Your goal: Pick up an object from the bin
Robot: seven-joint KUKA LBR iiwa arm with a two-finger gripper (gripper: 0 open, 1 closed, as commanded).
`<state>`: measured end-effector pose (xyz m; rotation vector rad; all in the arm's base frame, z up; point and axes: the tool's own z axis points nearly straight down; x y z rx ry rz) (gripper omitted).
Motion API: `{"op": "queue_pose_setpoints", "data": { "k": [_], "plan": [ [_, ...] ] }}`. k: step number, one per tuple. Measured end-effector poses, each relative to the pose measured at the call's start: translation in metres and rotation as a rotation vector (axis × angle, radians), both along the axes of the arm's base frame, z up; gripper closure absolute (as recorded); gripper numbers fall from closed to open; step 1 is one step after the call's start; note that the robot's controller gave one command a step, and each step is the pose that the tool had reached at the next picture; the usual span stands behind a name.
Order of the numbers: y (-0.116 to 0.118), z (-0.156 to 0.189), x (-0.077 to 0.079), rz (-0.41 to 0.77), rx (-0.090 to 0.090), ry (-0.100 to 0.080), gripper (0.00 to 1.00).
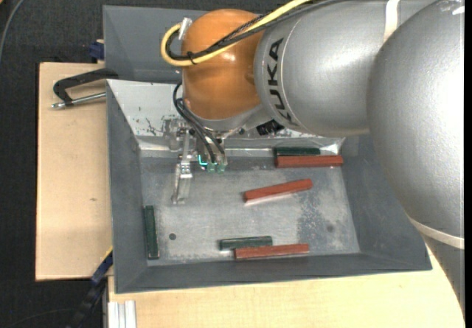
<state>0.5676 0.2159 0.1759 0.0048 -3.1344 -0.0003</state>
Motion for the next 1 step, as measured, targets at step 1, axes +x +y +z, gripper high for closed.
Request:
{"op": "queue_pose_setpoints", "data": {
  "k": [1],
  "plan": [
    [-0.0501,-0.0881,-0.0302,0.005,-0.003,0.001,0.00]
  ]
}}
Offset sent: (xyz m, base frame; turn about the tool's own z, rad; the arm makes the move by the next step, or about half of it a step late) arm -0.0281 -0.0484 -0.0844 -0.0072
